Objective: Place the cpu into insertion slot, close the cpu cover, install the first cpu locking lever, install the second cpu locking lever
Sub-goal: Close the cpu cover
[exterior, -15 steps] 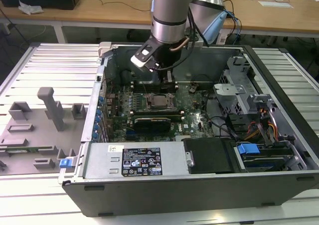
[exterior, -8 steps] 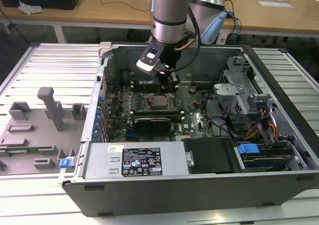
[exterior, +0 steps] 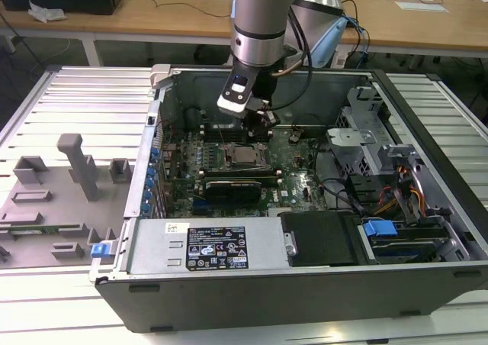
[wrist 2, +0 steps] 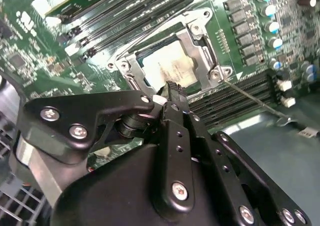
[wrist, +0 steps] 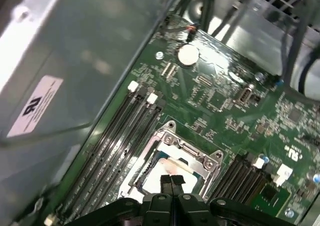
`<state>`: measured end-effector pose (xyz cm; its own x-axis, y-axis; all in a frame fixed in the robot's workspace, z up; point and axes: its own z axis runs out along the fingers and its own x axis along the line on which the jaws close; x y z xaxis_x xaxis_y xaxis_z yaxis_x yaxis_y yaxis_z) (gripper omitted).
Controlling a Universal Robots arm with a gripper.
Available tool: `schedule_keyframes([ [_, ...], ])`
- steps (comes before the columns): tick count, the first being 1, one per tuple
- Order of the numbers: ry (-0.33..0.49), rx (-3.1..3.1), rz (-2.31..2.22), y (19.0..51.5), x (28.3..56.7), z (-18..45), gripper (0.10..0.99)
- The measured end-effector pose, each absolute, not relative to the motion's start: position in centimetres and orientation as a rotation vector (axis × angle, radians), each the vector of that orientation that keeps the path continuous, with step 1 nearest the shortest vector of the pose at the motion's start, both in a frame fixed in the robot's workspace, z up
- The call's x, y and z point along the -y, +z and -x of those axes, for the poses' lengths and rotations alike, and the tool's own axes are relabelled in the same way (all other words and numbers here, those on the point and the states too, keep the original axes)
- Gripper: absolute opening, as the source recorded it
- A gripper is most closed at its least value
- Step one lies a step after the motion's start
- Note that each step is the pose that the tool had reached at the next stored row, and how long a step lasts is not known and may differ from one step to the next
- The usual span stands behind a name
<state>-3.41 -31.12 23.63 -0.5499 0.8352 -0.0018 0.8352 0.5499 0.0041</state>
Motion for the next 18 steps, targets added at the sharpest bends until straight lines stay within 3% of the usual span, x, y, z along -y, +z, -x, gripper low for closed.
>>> schedule_keyframes([
  [18, -0.002, -3.038, -0.776, 23.57, 31.12, 3.41, 0.106],
])
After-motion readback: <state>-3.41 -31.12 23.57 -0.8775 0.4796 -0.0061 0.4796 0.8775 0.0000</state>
